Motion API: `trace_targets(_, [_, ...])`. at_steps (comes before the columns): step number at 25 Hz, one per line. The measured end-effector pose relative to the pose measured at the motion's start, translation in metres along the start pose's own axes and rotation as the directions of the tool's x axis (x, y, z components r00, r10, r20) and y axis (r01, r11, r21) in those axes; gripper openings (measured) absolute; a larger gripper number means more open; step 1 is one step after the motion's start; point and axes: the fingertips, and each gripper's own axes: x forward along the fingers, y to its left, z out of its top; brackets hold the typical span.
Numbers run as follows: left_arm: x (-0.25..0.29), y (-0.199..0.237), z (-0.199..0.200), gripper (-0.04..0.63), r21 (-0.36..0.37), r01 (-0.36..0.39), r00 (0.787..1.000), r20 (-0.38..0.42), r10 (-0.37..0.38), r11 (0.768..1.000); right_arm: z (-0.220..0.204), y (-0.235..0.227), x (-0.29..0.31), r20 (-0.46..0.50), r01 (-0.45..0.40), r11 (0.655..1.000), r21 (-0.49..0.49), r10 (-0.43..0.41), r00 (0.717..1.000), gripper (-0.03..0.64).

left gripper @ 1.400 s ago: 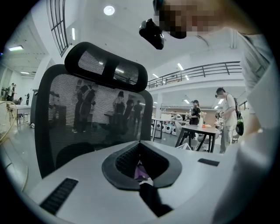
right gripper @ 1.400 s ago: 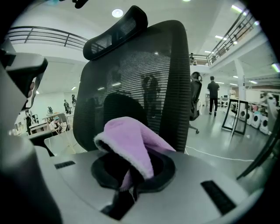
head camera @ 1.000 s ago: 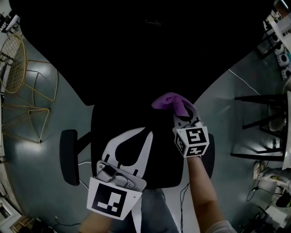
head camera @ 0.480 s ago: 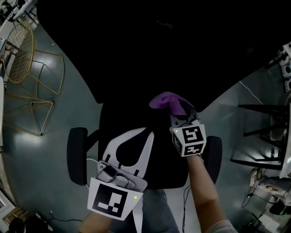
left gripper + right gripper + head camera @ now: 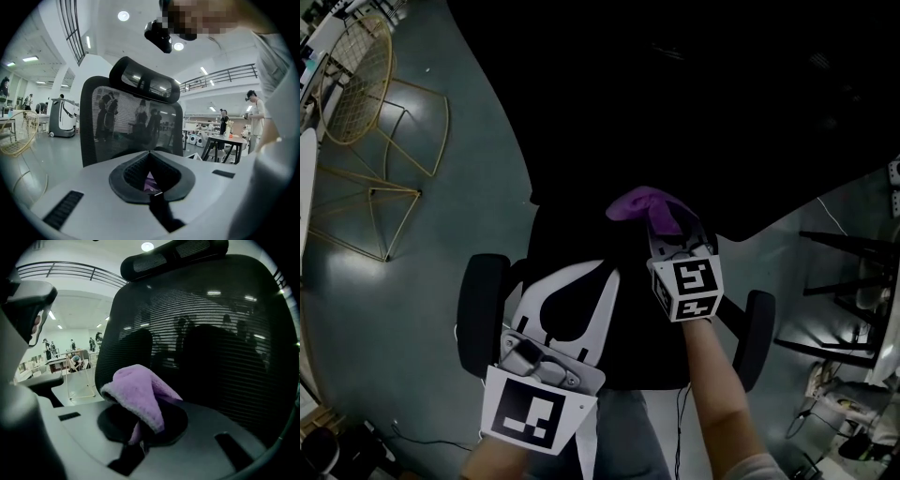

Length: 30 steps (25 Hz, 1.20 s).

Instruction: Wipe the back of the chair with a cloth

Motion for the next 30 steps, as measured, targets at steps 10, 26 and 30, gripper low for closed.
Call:
trace_targets(10, [-0.018,0.02,-0.002,0.012,-0.005,-0.019,1.0,0.009,0.019,1.0,0.011,0.043,0.02,-0.007,-0.051,0.997,-0.05,0.051,0.999,0.044])
trace_targets(26, [-0.052,0.056,-0.006,0.012,-0.033,-0.075,0.997,0.014,0.075,0.997,0.031,0.133,0.063,-0.011,-0.168,0.982,-0.082,0.167,0.986,0.045])
trace_targets(30, [-0.055,0.059,-0.008,0.012,-0.036,-0.073,0.997,0.014,0.074,0.997,0.03,0.137,0.063,-0.003,-0.17,0.982,-0.088,0.17,0.985,0.044])
